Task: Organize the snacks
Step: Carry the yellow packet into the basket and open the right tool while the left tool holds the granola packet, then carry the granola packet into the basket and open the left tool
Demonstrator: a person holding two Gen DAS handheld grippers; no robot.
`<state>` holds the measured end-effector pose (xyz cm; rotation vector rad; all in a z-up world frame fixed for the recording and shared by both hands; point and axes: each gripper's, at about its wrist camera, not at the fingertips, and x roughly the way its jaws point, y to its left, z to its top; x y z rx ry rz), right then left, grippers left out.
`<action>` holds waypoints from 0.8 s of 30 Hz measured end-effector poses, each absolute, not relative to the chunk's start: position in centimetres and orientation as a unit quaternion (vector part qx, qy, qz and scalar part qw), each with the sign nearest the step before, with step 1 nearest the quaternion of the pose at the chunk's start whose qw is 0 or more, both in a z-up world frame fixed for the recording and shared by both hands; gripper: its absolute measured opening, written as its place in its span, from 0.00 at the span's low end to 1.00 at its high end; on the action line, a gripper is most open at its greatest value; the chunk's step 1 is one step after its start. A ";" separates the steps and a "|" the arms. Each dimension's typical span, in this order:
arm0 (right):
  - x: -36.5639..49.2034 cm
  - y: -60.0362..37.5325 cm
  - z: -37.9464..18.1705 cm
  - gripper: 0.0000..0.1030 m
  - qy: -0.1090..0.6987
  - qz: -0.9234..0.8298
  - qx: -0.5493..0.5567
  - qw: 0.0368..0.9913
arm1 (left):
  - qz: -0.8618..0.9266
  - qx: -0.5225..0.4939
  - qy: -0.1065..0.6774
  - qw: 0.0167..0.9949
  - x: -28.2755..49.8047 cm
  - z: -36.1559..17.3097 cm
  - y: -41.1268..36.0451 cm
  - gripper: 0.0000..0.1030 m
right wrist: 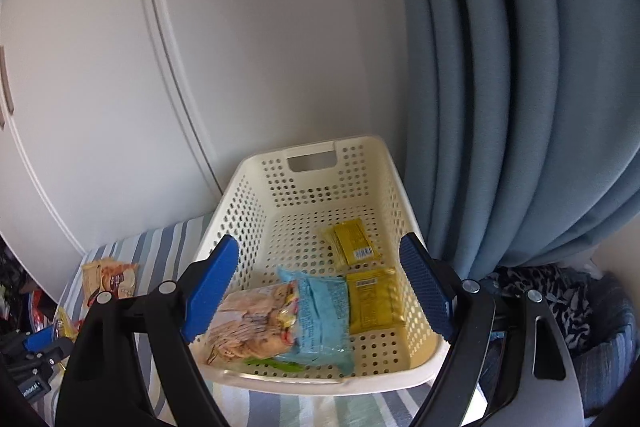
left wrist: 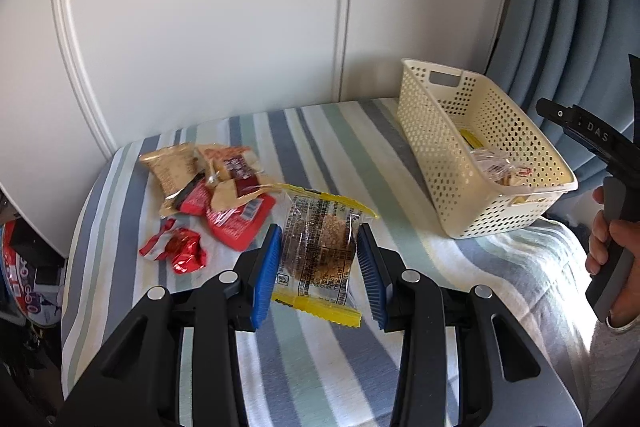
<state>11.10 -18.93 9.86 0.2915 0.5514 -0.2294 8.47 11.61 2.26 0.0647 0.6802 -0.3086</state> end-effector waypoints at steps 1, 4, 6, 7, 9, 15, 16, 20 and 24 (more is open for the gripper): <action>11.0 -19.2 9.9 0.80 0.269 -0.116 0.146 0.945 | -0.153 0.034 0.331 0.930 8.5 2.4 11.3 0.39; 10.9 -19.5 9.9 0.80 0.264 -0.121 0.151 0.945 | -0.160 0.037 0.329 0.930 8.4 2.6 10.5 0.39; 10.8 -19.6 10.0 0.80 0.261 -0.126 0.151 0.945 | -0.164 0.039 0.328 0.929 8.5 2.8 9.9 0.39; 10.7 -19.7 10.1 0.80 0.259 -0.130 0.149 0.945 | -0.167 0.039 0.327 0.929 8.5 2.9 9.6 0.39; 10.6 -19.5 10.0 0.80 0.257 -0.136 0.143 0.946 | -0.173 0.040 0.326 0.929 8.6 3.2 8.8 0.39; 10.8 -19.0 9.7 0.82 0.256 -0.157 0.125 0.946 | -0.202 0.039 0.315 0.926 9.5 4.7 5.4 0.38; 10.7 -19.0 9.8 0.83 0.254 -0.159 0.124 0.946 | -0.210 0.038 0.313 0.925 9.7 5.0 4.6 0.38; 10.0 -19.1 10.2 0.84 0.237 -0.182 0.107 0.948 | -0.235 0.045 0.302 0.923 10.4 6.0 1.2 0.38; 9.7 -19.8 10.4 0.85 0.232 -0.203 0.107 0.945 | -0.256 0.057 0.293 0.919 11.3 6.6 -2.3 0.38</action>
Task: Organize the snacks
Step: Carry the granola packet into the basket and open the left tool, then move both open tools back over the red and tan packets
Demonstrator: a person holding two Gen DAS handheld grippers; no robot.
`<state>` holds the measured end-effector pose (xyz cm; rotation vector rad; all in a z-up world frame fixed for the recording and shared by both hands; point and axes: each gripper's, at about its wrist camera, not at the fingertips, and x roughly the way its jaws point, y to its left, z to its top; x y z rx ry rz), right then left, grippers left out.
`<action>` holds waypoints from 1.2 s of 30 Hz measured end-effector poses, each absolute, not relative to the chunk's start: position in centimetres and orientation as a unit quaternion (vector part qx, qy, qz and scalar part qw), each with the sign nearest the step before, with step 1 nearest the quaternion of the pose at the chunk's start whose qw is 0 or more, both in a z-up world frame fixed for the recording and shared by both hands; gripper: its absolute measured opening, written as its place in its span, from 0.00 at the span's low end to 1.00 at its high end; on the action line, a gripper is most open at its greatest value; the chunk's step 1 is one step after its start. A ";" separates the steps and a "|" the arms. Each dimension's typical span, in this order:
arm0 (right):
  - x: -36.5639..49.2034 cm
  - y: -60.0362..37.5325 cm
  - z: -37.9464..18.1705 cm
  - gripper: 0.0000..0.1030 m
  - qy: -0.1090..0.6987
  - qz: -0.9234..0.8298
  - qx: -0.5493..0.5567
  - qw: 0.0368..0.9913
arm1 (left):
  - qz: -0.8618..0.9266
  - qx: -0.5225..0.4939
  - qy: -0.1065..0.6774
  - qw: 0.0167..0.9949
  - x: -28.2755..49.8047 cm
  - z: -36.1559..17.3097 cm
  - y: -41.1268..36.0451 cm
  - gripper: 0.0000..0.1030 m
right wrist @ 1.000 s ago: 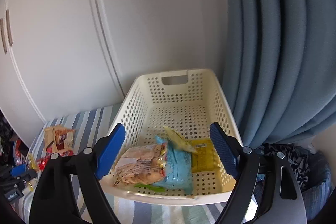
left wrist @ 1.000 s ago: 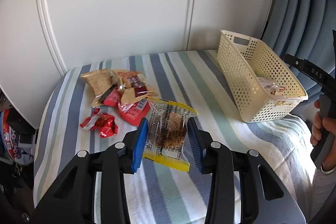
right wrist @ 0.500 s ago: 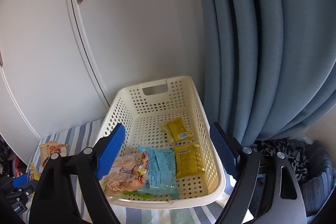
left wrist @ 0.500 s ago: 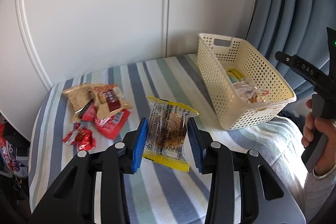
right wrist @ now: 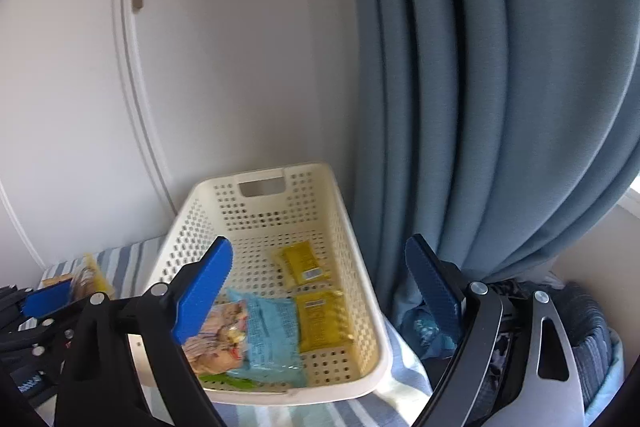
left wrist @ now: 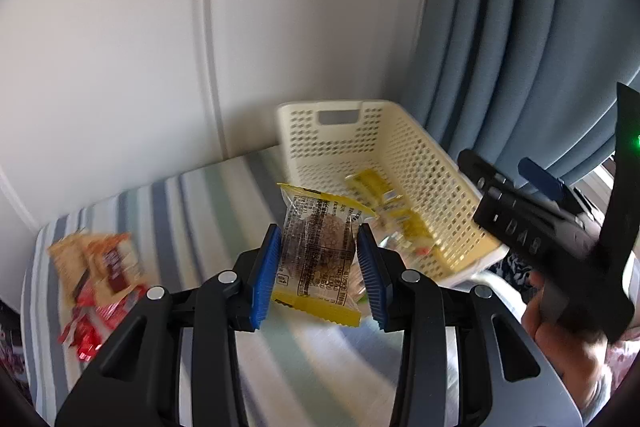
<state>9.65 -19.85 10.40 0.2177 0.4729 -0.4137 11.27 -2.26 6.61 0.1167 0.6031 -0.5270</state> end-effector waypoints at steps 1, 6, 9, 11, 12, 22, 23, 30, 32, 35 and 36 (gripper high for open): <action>9.7 -20.1 10.4 0.85 0.232 -0.211 0.107 0.944 | -0.260 0.059 0.291 0.919 11.4 6.6 -2.9 0.38; 9.1 -21.4 10.6 0.85 0.227 -0.246 0.114 0.936 | -0.273 0.067 0.295 0.913 12.3 6.0 -5.9 0.40; 8.8 -22.3 10.6 0.85 0.224 -0.266 0.116 0.930 | -0.281 0.076 0.294 0.910 12.5 5.7 -7.2 0.40; 8.6 -22.9 10.5 0.85 0.224 -0.273 0.123 0.927 | -0.281 0.082 0.287 0.912 12.6 5.8 -7.9 0.52; 8.6 -23.0 10.4 0.85 0.225 -0.275 0.125 0.926 | -0.277 0.081 0.282 0.915 12.7 5.9 -8.1 0.63; 8.7 -23.2 10.3 0.86 0.229 -0.283 0.122 0.923 | -0.220 0.100 0.263 0.934 12.8 6.1 -7.9 0.98; 8.7 -23.1 10.3 0.86 0.229 -0.282 0.120 0.924 | -0.216 0.102 0.267 0.933 12.8 6.0 -7.6 0.98; 8.9 -23.0 10.2 0.87 0.234 -0.277 0.117 0.925 | -0.196 0.041 0.310 0.930 14.1 4.8 -4.8 0.98; 8.9 -22.8 10.2 0.87 0.234 -0.275 0.114 0.925 | -0.194 0.022 0.310 0.930 14.2 4.9 -3.8 0.98; 9.0 -22.5 10.2 0.89 0.236 -0.271 0.108 0.927 | -0.180 0.015 0.298 0.937 13.8 5.1 -2.6 0.98; 9.0 -22.3 10.2 0.90 0.236 -0.268 0.106 0.928 | -0.177 0.015 0.293 0.940 13.6 5.2 -2.2 0.98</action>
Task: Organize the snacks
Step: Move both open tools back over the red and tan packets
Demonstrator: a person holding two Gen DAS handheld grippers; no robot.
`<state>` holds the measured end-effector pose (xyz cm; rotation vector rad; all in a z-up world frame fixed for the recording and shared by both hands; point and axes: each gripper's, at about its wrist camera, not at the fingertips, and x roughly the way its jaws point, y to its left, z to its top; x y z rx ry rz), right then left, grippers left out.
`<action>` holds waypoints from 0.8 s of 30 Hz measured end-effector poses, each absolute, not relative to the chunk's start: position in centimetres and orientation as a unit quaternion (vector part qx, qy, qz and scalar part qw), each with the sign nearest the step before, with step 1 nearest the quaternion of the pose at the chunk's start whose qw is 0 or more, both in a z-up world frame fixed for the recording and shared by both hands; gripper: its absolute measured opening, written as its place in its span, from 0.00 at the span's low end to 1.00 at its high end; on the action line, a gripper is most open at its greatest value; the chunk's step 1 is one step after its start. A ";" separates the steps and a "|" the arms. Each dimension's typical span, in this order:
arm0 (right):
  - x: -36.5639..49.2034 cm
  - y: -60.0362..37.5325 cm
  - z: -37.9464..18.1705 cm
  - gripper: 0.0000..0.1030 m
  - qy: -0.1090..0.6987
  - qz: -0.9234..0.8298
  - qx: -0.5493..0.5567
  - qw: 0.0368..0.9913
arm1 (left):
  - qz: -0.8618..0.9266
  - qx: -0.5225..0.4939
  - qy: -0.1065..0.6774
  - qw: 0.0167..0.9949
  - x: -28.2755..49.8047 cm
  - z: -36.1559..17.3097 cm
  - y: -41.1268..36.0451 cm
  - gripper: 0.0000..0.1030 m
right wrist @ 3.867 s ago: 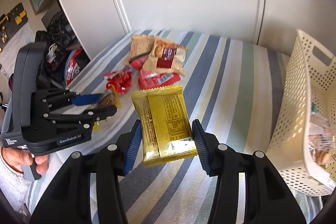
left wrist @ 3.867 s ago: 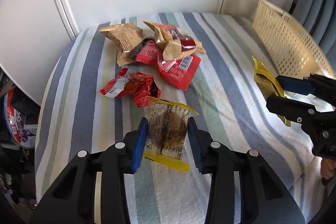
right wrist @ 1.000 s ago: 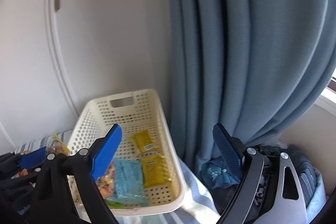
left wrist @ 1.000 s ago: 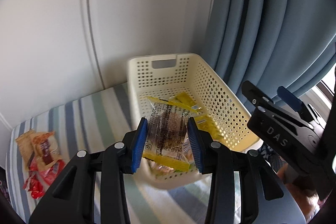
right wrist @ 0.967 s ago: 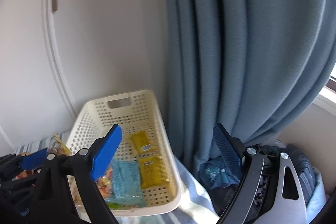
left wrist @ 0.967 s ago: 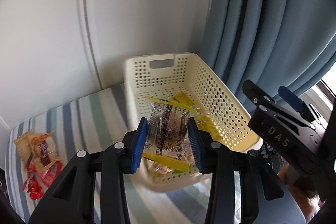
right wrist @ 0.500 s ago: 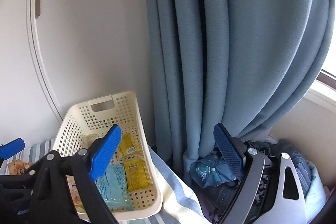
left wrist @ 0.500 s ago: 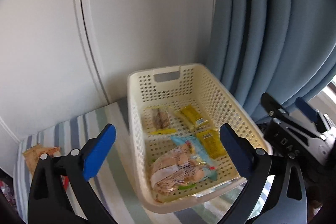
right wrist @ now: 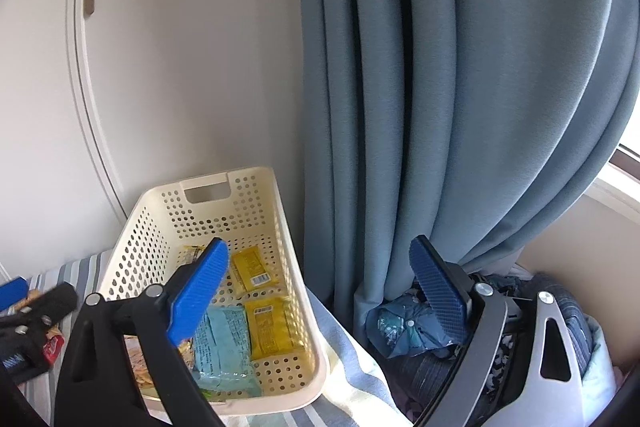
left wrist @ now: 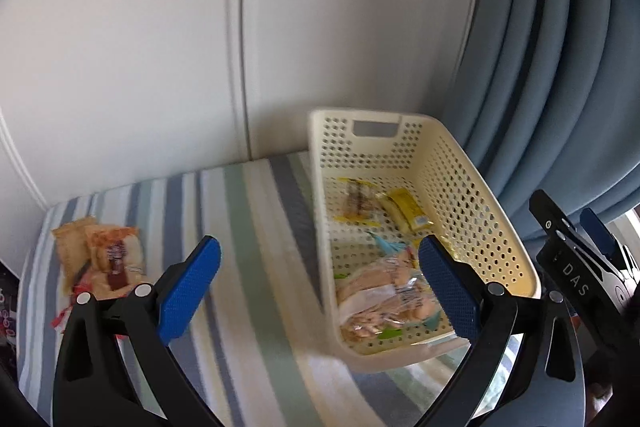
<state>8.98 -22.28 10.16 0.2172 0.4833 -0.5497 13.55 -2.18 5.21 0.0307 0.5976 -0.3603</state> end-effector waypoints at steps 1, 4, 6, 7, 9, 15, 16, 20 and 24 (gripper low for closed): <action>9.1 -22.1 10.2 0.90 0.236 -0.267 0.104 0.929 | -0.175 0.014 0.289 0.941 13.3 5.3 -1.7 0.98; 9.2 -21.7 10.2 0.90 0.236 -0.260 0.097 0.931 | -0.159 0.006 0.283 0.946 12.9 5.3 -0.7 0.98; 9.2 -21.5 10.2 0.90 0.235 -0.255 0.097 0.933 | -0.152 0.005 0.284 0.947 12.5 5.4 0.0 0.98; 9.2 -21.4 10.3 0.90 0.233 -0.251 0.098 0.934 | -0.150 0.007 0.282 0.948 12.5 5.4 0.2 0.98; 9.1 -21.2 10.3 0.90 0.229 -0.243 0.100 0.937 | -0.137 0.017 0.279 0.950 12.2 5.3 0.6 0.98; 8.7 -19.8 10.7 0.93 0.205 -0.205 0.100 0.952 | -0.100 0.016 0.275 0.956 11.7 4.6 3.4 0.98; 8.7 -19.3 10.7 0.93 0.199 -0.195 0.097 0.956 | -0.094 0.011 0.280 0.955 11.8 4.4 4.1 0.98; 8.7 -17.2 11.0 0.94 0.187 -0.167 0.073 0.965 | -0.077 -0.013 0.301 0.950 12.2 3.1 7.7 0.98; 8.7 -15.0 11.1 0.94 0.184 -0.138 0.051 0.972 | -0.052 -0.034 0.308 0.949 12.1 2.5 11.7 0.98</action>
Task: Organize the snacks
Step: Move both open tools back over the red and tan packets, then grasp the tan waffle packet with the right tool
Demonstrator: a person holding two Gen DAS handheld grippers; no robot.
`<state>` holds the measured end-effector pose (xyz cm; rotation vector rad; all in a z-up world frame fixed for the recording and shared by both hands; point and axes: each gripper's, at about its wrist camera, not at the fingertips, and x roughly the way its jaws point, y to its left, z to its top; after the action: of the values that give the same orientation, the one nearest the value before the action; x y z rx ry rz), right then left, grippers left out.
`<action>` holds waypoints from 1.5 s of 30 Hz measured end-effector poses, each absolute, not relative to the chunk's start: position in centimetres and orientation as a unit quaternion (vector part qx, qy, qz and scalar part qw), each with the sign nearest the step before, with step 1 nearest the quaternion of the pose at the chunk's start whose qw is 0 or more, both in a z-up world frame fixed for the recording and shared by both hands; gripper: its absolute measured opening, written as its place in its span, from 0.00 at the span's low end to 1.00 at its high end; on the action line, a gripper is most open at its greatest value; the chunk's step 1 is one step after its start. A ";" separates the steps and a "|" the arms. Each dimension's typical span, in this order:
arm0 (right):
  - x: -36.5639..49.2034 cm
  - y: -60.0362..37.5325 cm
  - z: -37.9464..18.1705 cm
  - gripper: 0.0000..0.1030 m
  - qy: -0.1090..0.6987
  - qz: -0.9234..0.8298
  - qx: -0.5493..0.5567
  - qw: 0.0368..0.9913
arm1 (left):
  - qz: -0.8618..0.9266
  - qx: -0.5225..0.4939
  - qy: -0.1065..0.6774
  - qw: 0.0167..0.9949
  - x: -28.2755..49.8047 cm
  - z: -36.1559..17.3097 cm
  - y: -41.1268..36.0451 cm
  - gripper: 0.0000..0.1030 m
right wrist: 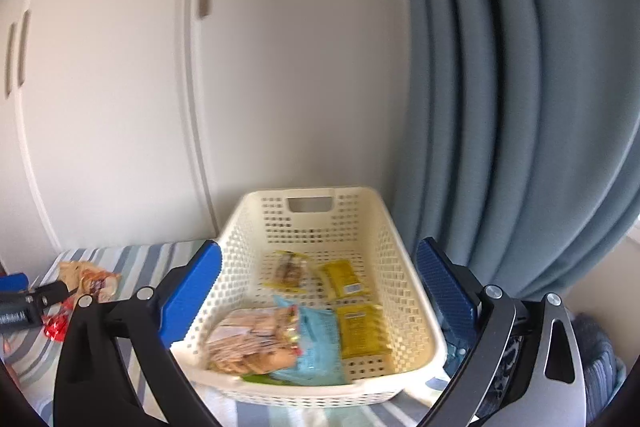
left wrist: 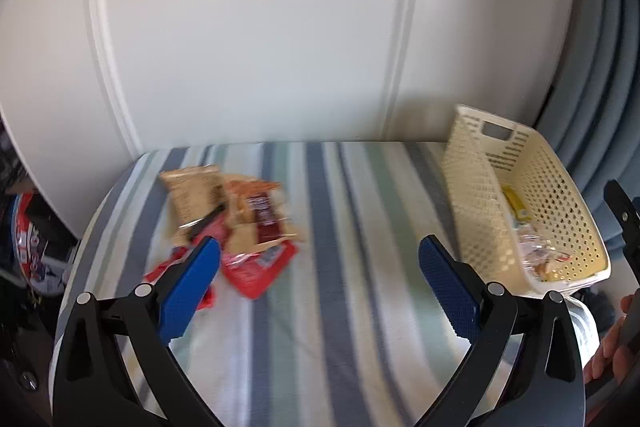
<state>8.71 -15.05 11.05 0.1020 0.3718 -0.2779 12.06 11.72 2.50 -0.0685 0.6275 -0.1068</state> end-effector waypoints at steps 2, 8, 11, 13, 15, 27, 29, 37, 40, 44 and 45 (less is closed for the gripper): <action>8.8 -14.3 11.0 0.94 0.185 -0.129 0.041 0.973 | -0.043 -0.040 0.310 0.949 12.1 2.3 13.2 0.98; 9.1 -12.4 10.9 0.94 0.192 -0.099 0.026 0.976 | -0.007 -0.048 0.318 0.947 12.4 1.7 17.2 0.98; 9.0 -11.8 11.1 0.95 0.194 -0.088 0.022 0.977 | -0.001 -0.061 0.330 0.942 12.9 1.0 18.8 0.98; 9.0 -11.3 11.3 0.95 0.195 -0.080 0.018 0.977 | 0.008 -0.066 0.341 0.938 13.3 0.4 19.6 0.98; 9.1 -10.9 11.3 0.94 0.200 -0.068 0.014 0.977 | 0.006 -0.070 0.353 0.933 13.8 -0.5 20.4 0.98; 10.7 -6.8 12.1 0.95 0.237 0.009 -0.001 0.971 | 0.015 -0.127 0.407 0.904 16.2 -5.0 23.4 0.98; 11.0 -6.3 11.9 0.95 0.246 0.019 0.001 0.969 | 0.016 -0.129 0.406 0.905 16.5 -5.0 23.6 0.98; 12.3 -2.9 11.0 0.95 0.270 0.052 -0.023 0.961 | 0.010 -0.141 0.440 0.887 18.7 -6.3 24.1 0.71; 13.0 -1.6 10.5 0.95 0.278 0.064 -0.035 0.958 | 0.007 -0.143 0.447 0.883 19.2 -6.7 24.0 0.67; 14.2 -0.2 9.6 0.95 0.302 0.080 -0.041 0.949 | 0.005 -0.133 0.450 0.883 19.7 -6.8 23.7 0.64; 14.7 0.2 9.3 0.95 0.312 0.084 -0.041 0.946 | 0.004 -0.131 0.450 0.883 19.8 -6.9 23.7 0.63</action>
<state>14.66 0.22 9.27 -0.0828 0.6348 0.1706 19.83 23.67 -6.88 -0.2735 0.9378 0.0088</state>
